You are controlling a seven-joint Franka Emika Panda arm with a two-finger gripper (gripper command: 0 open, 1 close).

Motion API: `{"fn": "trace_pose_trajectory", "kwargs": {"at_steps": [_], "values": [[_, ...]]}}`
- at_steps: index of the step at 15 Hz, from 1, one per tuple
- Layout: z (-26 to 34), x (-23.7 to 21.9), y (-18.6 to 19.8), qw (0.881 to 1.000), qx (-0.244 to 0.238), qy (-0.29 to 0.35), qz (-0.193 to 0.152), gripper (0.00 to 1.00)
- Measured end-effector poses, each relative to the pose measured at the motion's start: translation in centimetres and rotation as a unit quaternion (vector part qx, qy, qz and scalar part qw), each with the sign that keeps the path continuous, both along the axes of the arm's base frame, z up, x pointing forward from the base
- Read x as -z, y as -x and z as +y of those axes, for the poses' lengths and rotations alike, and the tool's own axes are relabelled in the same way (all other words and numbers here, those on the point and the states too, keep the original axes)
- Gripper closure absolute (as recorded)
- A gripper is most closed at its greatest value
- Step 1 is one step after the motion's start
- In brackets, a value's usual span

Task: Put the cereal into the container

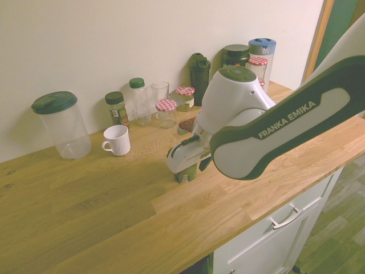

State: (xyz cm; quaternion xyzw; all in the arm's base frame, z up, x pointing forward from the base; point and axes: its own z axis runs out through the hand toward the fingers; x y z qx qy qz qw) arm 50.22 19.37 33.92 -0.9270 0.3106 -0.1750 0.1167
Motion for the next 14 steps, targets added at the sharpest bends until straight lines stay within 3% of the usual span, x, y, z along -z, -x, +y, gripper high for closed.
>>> {"fn": "trace_pose_trajectory", "kwargs": {"at_steps": [5, 14], "values": [[-0.1, 0.6, -0.2, 0.997, -0.014, 0.064, -0.048, 0.0], [1.6, 2.8, -0.8, 0.994, -0.012, 0.045, -0.095, 0.0]]}}
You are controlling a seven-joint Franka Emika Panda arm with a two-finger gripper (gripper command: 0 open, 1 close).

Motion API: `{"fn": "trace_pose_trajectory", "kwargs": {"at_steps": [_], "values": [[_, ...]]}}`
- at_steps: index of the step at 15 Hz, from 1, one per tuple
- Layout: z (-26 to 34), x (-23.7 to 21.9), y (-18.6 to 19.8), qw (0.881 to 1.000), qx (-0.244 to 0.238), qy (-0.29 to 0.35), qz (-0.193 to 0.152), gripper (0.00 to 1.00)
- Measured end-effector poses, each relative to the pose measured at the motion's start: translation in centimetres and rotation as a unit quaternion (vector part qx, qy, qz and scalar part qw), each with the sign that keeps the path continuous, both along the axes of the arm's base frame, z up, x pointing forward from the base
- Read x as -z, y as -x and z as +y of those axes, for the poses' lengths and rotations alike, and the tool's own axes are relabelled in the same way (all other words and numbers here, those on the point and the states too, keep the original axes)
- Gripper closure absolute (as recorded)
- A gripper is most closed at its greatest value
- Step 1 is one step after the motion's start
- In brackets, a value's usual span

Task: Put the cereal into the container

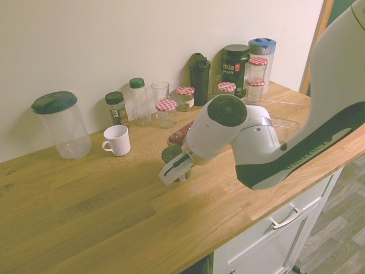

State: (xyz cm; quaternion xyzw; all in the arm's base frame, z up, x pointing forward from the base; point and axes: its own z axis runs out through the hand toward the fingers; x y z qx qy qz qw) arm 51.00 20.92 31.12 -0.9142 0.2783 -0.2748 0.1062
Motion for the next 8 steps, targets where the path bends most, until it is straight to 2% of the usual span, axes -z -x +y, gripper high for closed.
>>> {"fn": "trace_pose_trajectory", "kwargs": {"at_steps": [5, 6, 8], "values": [[-0.23, -0.5, -0.34, 0.999, 0.011, -0.021, -0.024, 0.0], [-0.19, -0.39, -0.22, 0.999, 0.014, -0.027, -0.024, 1.0], [-0.11, -0.09, -0.03, 0.999, 0.016, -0.034, -0.024, 1.0]]}}
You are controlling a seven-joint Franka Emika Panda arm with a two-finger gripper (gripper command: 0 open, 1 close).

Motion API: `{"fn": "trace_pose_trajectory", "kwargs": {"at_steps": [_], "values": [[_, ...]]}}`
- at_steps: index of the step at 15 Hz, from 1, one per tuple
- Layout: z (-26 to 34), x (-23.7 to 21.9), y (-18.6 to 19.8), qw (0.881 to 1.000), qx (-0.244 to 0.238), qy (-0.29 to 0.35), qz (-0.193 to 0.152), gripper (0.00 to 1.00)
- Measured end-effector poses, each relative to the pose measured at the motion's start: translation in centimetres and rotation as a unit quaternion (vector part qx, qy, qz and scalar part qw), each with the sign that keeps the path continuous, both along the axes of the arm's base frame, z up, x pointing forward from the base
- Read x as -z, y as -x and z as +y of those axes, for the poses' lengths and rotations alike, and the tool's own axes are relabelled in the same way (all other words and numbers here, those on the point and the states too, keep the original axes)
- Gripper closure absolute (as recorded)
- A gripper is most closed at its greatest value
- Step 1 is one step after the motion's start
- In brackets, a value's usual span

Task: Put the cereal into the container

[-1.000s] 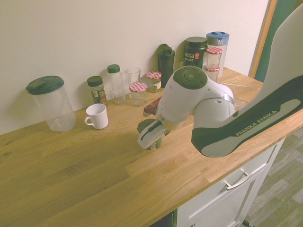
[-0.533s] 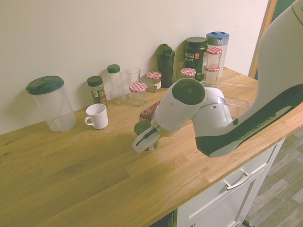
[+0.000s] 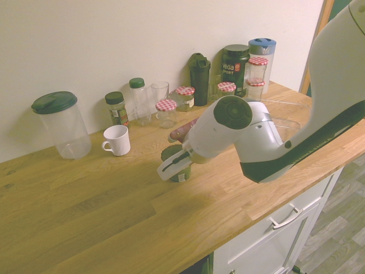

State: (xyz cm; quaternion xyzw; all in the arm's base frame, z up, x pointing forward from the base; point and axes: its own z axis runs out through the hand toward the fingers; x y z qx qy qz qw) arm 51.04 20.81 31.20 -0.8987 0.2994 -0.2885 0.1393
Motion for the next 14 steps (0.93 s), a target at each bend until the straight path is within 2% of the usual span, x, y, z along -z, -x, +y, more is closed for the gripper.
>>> {"fn": "trace_pose_trajectory", "kwargs": {"at_steps": [14], "values": [[-2.2, 0.5, 0.3, 1.0, 0.015, -0.019, -0.011, 1.0]]}}
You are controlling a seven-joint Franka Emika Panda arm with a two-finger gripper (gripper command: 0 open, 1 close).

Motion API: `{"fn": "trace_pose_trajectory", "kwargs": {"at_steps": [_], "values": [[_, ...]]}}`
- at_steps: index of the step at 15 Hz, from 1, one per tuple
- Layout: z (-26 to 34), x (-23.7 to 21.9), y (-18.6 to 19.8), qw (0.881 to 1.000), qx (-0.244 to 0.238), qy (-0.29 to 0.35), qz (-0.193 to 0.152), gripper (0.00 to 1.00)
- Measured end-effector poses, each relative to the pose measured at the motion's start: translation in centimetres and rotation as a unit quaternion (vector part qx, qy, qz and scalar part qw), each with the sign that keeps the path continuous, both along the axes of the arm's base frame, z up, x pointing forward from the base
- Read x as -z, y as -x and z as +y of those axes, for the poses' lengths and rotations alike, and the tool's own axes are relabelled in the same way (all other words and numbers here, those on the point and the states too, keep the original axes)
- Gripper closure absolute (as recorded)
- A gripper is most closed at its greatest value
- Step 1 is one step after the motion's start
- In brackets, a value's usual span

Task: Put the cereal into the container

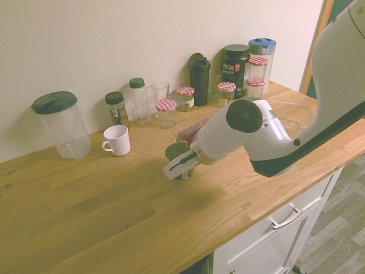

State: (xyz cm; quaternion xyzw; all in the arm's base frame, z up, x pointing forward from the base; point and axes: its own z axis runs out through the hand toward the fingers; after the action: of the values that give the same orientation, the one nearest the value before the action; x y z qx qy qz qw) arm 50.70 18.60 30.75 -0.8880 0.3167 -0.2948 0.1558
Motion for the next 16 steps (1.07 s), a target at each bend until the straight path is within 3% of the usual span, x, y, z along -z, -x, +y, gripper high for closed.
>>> {"fn": "trace_pose_trajectory", "kwargs": {"at_steps": [5, 12, 16], "values": [[-4.7, -4.6, -1.7, 0.998, 0.039, -0.017, -0.043, 1.0], [-16.2, -10.3, -2.7, 0.988, 0.112, -0.031, -0.098, 1.0], [-23.3, -9.9, -0.9, 0.983, 0.16, -0.006, -0.09, 1.0]]}}
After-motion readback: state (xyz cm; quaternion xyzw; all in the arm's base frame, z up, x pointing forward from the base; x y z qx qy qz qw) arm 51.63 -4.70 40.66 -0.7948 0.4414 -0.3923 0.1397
